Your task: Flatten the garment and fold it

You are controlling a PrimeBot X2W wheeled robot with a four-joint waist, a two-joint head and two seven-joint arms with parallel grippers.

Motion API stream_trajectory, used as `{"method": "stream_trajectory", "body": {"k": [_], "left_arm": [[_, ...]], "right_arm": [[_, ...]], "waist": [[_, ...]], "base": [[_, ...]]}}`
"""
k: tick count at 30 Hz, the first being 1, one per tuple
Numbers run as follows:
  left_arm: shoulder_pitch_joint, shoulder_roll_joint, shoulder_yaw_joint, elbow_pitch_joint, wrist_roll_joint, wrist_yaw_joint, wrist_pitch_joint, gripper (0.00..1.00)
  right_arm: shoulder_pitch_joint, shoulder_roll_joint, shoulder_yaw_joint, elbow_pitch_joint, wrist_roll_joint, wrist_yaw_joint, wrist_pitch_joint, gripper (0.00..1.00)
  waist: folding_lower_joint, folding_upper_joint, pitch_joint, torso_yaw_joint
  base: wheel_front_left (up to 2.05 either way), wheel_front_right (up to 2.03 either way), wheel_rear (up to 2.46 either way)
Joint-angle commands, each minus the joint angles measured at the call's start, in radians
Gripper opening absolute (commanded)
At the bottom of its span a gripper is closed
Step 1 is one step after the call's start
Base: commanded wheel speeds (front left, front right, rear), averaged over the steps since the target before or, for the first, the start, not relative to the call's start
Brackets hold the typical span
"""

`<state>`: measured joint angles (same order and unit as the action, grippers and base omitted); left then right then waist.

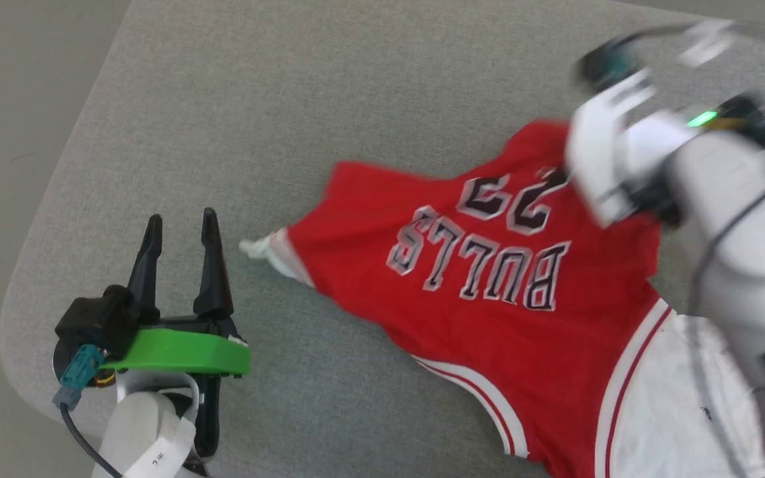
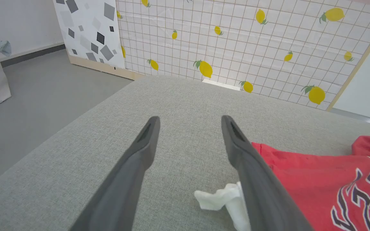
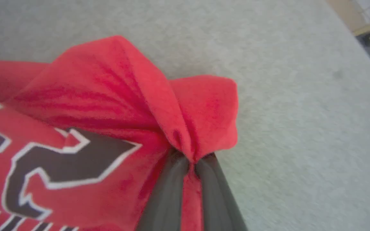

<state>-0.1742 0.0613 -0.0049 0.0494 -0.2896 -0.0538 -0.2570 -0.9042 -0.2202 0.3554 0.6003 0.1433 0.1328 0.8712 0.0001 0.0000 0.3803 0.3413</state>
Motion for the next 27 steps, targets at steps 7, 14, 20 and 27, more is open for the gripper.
{"method": "stream_trajectory", "body": {"k": [7, 14, 20, 27], "left_arm": [[-0.038, -0.010, -0.007, 0.021, -0.002, -0.027, -0.005, 1.00], [-0.038, -0.011, -0.014, 0.049, -0.021, -0.022, -0.005, 1.00], [-0.023, -0.011, -0.011, 0.063, -0.007, -0.019, -0.005, 1.00], [0.029, -0.011, 0.005, 0.071, 0.023, -0.009, -0.005, 1.00]], "right_arm": [[-0.178, -0.040, -0.254, 0.011, -0.225, -0.002, -0.181, 0.00], [-0.206, 0.013, -0.363, 0.055, -0.387, -0.002, -0.300, 1.00], [-0.144, 0.084, -0.418, 0.051, -0.315, -0.002, -0.473, 1.00], [0.097, 0.132, -0.437, -0.062, -0.160, -0.002, -0.670, 1.00]], "waist": [[-0.0001, 0.0000, 0.040, 0.047], [-0.0001, 0.0000, 0.032, 0.048], [-0.0001, 0.0000, -0.043, 0.007], [-0.0001, 0.0000, -0.165, -0.078]], "base": [[0.00, 0.00, 0.00], [0.00, 0.00, 0.00], [0.00, 0.00, 0.00], [0.00, 0.00, 0.00]]}}
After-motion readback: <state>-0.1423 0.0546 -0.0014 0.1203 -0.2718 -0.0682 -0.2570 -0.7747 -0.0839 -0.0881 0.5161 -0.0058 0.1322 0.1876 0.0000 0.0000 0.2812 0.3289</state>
